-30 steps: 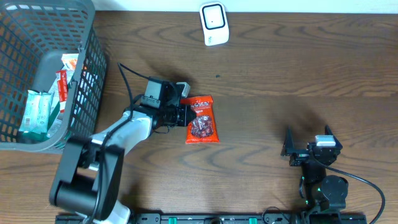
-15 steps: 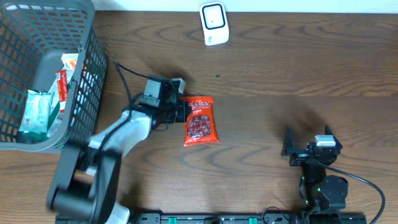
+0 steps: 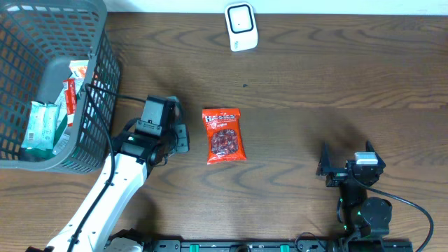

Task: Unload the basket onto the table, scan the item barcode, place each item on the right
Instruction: 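Withdraw the left gripper and move the right gripper toward the bag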

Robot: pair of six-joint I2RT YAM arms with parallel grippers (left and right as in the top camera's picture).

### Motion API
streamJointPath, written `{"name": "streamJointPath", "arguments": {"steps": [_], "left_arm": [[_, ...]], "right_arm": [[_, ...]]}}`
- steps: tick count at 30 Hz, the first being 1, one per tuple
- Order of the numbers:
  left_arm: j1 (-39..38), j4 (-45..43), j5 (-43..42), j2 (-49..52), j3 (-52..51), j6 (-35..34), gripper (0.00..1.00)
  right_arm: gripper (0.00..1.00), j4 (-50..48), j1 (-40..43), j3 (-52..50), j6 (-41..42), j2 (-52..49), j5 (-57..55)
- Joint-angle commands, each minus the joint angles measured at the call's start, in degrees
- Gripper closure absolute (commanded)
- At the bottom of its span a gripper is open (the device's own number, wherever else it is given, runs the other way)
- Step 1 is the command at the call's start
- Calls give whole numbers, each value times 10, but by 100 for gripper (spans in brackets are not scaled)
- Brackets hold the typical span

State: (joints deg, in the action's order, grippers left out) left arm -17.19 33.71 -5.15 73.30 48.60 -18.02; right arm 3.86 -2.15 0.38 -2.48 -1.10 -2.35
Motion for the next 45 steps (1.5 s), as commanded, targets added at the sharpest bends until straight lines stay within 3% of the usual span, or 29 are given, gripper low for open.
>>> {"name": "streamJointPath", "arguments": {"steps": [1, 5, 8, 9, 17, 22, 30, 33, 36, 42, 43, 45], "left_arm": [[2, 15, 95, 0, -8, -1, 74], [6, 9, 131, 1, -11, 0, 67], [13, -6, 134, 1, -13, 22, 42], [14, -5, 134, 1, -13, 26, 40], [19, -12, 136, 1, -14, -14, 39], [20, -18, 141, 2, -15, -31, 39], [64, 4, 163, 3, -15, -85, 39], [96, 5, 129, 3, -15, -84, 39], [115, 5, 92, 4, -15, -82, 39], [118, 5, 68, 8, -15, -63, 39], [118, 5, 68, 9, -15, -62, 39], [118, 5, 68, 12, -15, -63, 39]], "right_arm": [[1, 4, 3, -1, 8, 2, 37], [1, -7, 3, -1, 14, 2, 95], [1, -14, 3, -1, 17, 2, 137], [1, -5, 3, -1, 22, 2, 152], [1, 75, 3, 94, 63, -65, 125], [1, 161, 3, 263, 63, -204, 112], [1, 416, -10, 559, 89, -464, 117], [1, 494, -37, 633, 89, -543, 122], [1, 504, -74, 657, 90, -600, 175], [1, 417, -125, 655, 136, -694, 366], [5, 402, -132, 655, 136, -709, 393], [30, 381, -155, 655, 171, -742, 378]]}}
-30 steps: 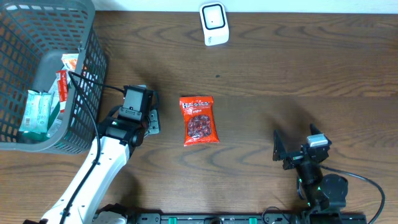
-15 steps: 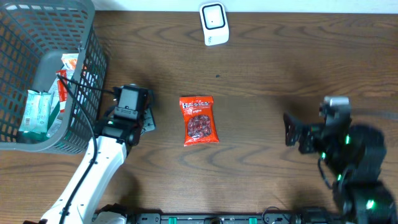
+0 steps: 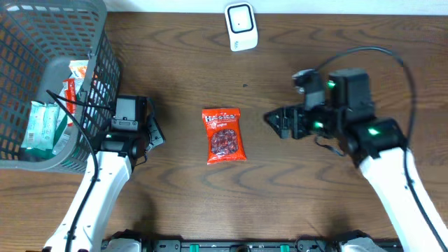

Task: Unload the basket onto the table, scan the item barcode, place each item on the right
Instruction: 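Withdraw the left gripper and move the right gripper toward the bag, then grasp the red bag with the right gripper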

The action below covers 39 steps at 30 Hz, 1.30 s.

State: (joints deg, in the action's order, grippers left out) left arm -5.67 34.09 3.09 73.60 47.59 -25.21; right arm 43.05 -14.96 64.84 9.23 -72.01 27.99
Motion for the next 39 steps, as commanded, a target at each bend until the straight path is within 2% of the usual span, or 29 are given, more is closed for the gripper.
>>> {"name": "streamJointPath", "arguments": {"steps": [1, 7, 11, 17, 22, 27, 35, 39], "left_arm": [[3, 2, -14, 11, -5, 9, 39], [3, 1, -14, 22, -5, 9, 39], [3, -1, -14, 31, -5, 6, 39], [3, -3, -14, 39, -5, 4, 39], [3, -3, -14, 39, -5, 4, 39], [3, -3, -14, 39, -5, 4, 39], [3, -3, -14, 39, -5, 4, 39], [3, -3, -14, 39, -5, 4, 39]], "right_arm": [[38, -11, -59, 10, 102, -64, 3], [39, -36, -201, 11, 162, -155, -198], [44, -47, -278, 24, 186, -203, -299], [42, 20, -345, 119, 191, -287, -401], [39, 61, -355, 195, 212, -360, -425], [43, 58, -358, 198, 246, -403, -425], [39, 51, -382, 198, 246, -448, -433], [39, 42, -400, 198, 246, -451, -474]]}}
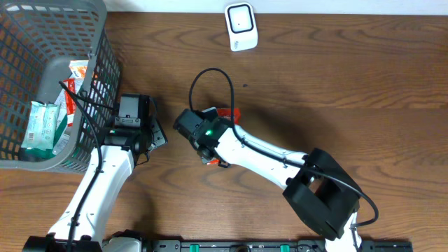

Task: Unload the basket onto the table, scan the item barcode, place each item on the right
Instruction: 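Grasp the red bag with the right gripper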

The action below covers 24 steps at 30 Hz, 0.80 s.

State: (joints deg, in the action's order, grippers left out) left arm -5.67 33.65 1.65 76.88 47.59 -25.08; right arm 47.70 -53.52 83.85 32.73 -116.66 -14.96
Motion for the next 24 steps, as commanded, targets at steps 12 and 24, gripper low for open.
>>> {"name": "streamJointPath", "arguments": {"steps": [12, 24], "left_arm": [[3, 1, 0, 6, -5, 3, 39], [3, 1, 0, 6, -5, 3, 39]], "right_arm": [[39, -28, -47, 7, 11, -7, -112], [38, -26, -53, 7, 11, -45, -111]]}}
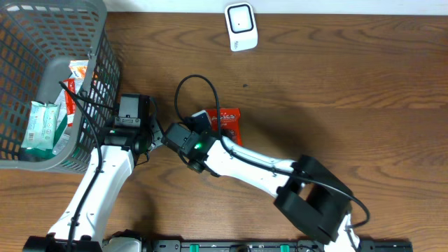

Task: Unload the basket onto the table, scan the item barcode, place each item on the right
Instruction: 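Grasp the red bag with the right gripper, then lift the red bag with the right gripper toward the white scanner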

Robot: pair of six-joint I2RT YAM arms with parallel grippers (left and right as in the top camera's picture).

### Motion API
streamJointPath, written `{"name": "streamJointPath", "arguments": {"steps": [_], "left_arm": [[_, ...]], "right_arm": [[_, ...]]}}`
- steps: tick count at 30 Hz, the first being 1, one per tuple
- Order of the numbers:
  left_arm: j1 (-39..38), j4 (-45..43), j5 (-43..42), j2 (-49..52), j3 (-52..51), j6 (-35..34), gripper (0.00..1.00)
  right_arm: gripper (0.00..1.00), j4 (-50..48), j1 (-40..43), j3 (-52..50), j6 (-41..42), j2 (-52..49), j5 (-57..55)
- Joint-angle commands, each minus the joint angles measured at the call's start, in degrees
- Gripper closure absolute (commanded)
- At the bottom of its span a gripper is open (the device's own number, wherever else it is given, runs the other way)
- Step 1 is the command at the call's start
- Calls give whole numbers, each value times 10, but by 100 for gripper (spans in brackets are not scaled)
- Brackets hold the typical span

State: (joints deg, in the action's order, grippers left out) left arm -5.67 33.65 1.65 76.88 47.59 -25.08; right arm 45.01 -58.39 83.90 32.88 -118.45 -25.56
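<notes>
The red snack bag (228,120) lies mid-table; only its upper part shows, the rest is hidden under my right arm. My right gripper (183,143) reaches across from the lower right, and its head sits at the bag's left edge. The fingers are hidden beneath the head, so a grip on the bag cannot be judged. My left gripper (155,123) stands just left of it, open, with nothing between its fingers. The white barcode scanner (240,26) rests at the far edge of the table.
A grey wire basket (98,84) with several packets inside stands at the far left, right beside my left arm. Black cables loop above both wrists. The right arm's base link (311,203) takes up the lower right.
My right gripper head has shifted a little left and down, from over the bag to its left edge, so more of the red bag shows. The left arm has not moved.
First my left gripper stood just left of the bag while the right arm was folded at the lower right. Then the left gripper was back beside the basket and the right gripper hung right of the bag. Later the right gripper covered the bag, and now sits at its left edge.
</notes>
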Motion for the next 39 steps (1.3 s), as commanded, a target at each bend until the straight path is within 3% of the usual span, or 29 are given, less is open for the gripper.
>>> {"name": "streamJointPath", "arguments": {"steps": [1, 4, 11, 15, 17, 18, 19, 27, 36, 37, 39], "left_arm": [[3, 1, 1, 6, -5, 3, 39], [3, 1, 0, 6, -5, 3, 39], [3, 1, 0, 6, -5, 3, 39], [3, 1, 1, 6, -5, 3, 39], [3, 1, 1, 6, -5, 3, 39], [3, 1, 1, 6, -5, 3, 39], [3, 1, 0, 6, -5, 3, 39], [3, 1, 1, 6, -5, 3, 39], [3, 1, 1, 6, -5, 3, 39], [3, 1, 1, 6, -5, 3, 39], [3, 1, 0, 6, -5, 3, 39]], "right_arm": [[38, 4, -4, 6, 10, -31, -3], [42, 17, -4, 6, 10, -41, -2], [65, 29, -4, 6, 10, -41, 11], [71, 35, -4, 7, 10, -41, 10], [83, 36, -4, 7, 9, -41, 10], [97, 36, -3, 9, 9, -40, 8], [99, 41, -1, 14, 9, -39, 5], [99, 140, 54, 93, 2, 32, 17], [99, 147, 154, 90, -107, 97, 219], [94, 146, 159, 87, -117, 95, 230], [61, 141, 160, 70, -123, 92, 230]]}}
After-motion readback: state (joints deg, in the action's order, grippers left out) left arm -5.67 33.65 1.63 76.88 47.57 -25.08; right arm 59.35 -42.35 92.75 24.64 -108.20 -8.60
